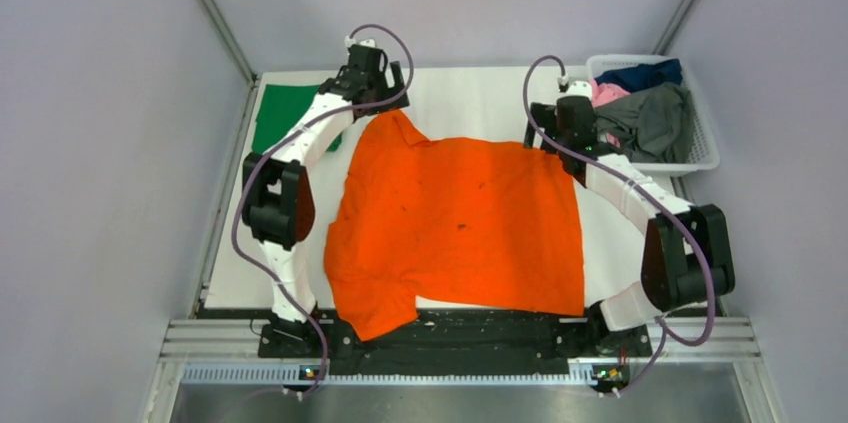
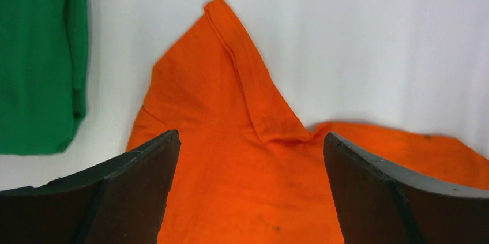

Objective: Fold and stack the t-shirts
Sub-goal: Flatten out the tshirt

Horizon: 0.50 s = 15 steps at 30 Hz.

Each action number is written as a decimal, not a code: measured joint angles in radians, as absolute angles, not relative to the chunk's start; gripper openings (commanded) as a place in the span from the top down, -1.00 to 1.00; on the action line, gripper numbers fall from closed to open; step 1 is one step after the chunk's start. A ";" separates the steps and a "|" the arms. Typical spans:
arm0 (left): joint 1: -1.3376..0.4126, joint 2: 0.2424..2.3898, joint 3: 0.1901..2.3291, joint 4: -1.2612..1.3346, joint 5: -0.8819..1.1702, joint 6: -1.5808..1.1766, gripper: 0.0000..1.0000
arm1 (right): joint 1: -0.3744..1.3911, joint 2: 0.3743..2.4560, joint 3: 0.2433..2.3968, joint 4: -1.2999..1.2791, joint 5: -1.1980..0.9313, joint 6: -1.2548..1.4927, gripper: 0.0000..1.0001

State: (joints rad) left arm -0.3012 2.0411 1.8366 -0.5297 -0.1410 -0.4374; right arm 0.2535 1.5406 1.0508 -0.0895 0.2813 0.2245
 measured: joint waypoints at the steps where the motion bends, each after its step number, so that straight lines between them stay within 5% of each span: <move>1: -0.303 1.997 1.776 -0.504 -0.112 -0.449 -0.97 | 0.253 1.508 1.013 -0.081 0.243 0.240 -0.98; 6: -0.308 1.946 1.638 -0.435 -0.006 -0.506 -0.97 | 0.254 1.475 0.884 -0.056 0.097 0.292 -0.97; 15: -0.310 2.165 1.695 -0.346 0.052 -0.583 -0.97 | 0.255 1.500 0.825 -0.034 0.005 0.319 -0.97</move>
